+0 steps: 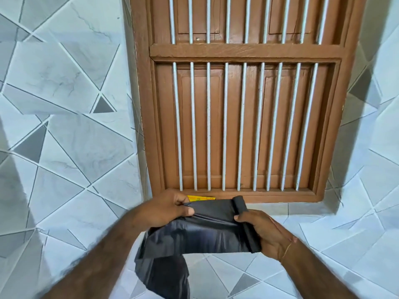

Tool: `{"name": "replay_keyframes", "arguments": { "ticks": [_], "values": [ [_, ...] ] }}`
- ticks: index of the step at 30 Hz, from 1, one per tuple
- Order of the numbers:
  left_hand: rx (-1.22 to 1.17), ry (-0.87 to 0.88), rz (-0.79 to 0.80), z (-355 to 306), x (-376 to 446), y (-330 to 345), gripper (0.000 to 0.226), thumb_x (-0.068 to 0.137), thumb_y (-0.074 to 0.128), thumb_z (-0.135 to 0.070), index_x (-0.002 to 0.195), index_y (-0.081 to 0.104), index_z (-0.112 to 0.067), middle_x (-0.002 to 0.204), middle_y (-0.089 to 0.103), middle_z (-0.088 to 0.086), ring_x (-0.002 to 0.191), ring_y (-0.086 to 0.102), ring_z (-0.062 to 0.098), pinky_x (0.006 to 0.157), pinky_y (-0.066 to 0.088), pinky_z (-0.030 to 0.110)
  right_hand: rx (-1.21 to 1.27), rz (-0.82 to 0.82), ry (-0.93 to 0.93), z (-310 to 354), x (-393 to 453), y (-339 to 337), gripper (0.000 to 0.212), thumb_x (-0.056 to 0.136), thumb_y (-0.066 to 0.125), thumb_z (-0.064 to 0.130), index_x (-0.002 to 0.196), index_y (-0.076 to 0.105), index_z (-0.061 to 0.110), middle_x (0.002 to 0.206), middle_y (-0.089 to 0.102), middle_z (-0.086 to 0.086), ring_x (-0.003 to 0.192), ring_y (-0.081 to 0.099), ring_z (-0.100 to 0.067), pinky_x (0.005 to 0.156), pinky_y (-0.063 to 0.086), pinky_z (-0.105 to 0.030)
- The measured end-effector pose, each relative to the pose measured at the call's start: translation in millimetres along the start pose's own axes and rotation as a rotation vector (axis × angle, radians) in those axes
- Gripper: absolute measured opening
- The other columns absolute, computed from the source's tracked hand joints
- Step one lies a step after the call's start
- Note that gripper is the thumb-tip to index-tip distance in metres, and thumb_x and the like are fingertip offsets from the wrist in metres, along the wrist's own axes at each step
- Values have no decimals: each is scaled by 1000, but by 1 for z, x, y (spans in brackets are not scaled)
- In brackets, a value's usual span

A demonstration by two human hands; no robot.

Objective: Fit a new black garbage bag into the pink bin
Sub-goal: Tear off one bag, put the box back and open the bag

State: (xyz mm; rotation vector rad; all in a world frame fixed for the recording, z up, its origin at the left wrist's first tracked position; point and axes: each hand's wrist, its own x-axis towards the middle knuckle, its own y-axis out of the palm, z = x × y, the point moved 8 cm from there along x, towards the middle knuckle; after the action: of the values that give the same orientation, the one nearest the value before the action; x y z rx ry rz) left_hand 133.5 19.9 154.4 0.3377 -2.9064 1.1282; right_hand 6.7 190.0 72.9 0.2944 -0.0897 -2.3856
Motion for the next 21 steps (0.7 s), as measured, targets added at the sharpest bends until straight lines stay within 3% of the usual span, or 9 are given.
{"name": "replay_keyframes", "arguments": {
  "ticks": [3,5,7,10,15,17,19,21],
  "values": [
    [12,28,7,0,-11,-18,33,88,65,-13,57,60,-22,51,49,-14,51,44,-3,51,33,12,98,-2,49,0,-4,-2,17,82,58,11,88,72,5,89,72,-17,75,67,-31,67,56,-35],
    [83,20,18,4,-18,-27,36,88,65,-15,54,62,-26,50,49,-15,51,44,-3,52,33,14,92,-12,46,3,-6,2,26,75,61,12,97,71,1,95,71,-20,81,67,-32,71,57,-37],
    [165,5,29,9,-23,-34,29,87,67,-18,58,63,-21,53,49,-12,53,45,1,54,33,18,69,-15,0,8,-6,7,33,69,65,12,100,70,0,97,73,-19,85,68,-33,76,57,-40],
    [228,3,20,14,-32,-50,26,86,67,-20,61,61,-18,59,48,-6,54,46,2,52,32,15,31,-50,-50,15,-9,6,26,79,67,13,102,71,1,104,73,-22,96,68,-40,88,55,-50],
    [368,-156,27,52,-44,-69,34,83,68,-25,52,53,-23,56,45,-10,54,44,2,54,31,20,23,-52,-89,17,-12,5,14,71,65,14,82,67,6,84,67,-19,80,63,-32,77,52,-39],
    [475,-241,70,64,-44,-63,25,84,65,-28,61,57,-23,67,53,-6,64,51,5,61,37,22,28,-21,-110,20,-13,12,18,63,61,16,78,68,8,82,66,-17,79,62,-30,78,48,-40],
    [506,-225,13,52,-37,-51,11,86,63,-31,89,64,-20,94,59,-8,90,58,8,77,43,21,20,31,-143,24,-12,23,30,62,58,16,87,69,4,87,67,-18,81,62,-30,78,47,-38],
    [264,-84,-100,27,-21,-30,39,81,66,-42,113,64,-20,112,61,-14,110,59,10,88,42,15,7,81,-168,29,-11,34,40,62,57,16,96,67,-2,93,66,-21,84,62,-32,79,47,-39]
  ]
}}
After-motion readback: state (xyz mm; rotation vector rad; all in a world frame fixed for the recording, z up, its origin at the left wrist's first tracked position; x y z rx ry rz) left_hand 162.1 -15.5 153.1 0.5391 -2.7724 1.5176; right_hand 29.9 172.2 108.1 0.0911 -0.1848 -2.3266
